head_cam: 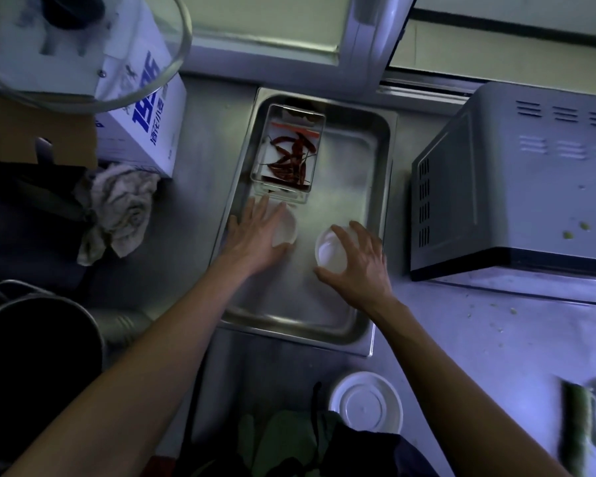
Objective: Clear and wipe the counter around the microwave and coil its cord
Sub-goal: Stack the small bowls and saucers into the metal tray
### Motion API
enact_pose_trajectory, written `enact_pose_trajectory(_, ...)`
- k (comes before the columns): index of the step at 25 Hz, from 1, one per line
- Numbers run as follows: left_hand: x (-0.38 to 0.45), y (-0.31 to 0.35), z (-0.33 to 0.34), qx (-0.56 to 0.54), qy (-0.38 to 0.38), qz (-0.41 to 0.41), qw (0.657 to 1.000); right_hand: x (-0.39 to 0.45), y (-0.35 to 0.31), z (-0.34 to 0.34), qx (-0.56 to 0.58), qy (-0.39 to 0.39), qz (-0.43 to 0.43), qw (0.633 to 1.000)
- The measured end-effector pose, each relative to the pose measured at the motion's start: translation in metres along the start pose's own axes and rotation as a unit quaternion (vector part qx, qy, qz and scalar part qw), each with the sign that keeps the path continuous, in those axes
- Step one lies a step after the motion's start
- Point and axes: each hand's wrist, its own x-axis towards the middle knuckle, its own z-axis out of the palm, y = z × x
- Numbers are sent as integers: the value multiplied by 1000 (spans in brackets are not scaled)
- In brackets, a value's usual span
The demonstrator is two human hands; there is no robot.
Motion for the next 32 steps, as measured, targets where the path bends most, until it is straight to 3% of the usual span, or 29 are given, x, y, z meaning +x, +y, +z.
enact_pose_trajectory(4, -27, -20, -11, 20, 68, -13, 997, 14, -21, 0, -28, 8, -47, 998)
enact_pose_trajectory(9, -46, -54, -17, -68, 114, -45, 990, 56, -66, 17, -73, 8, -131, 989)
enact_pose_trajectory(21, -31, -62, -4, -132, 132, -87, 979, 90, -84, 80, -91, -40, -130, 987)
enact_pose_trajectory(28, -33, -60, -3, -140, 114, -99, 979, 89, -76, 90, -81, -23, -135, 987)
enact_pose_trajectory(32, -49, -52, -7, -140, 107, -98, 980, 87, -85, 82, -104, -64, -104, 987)
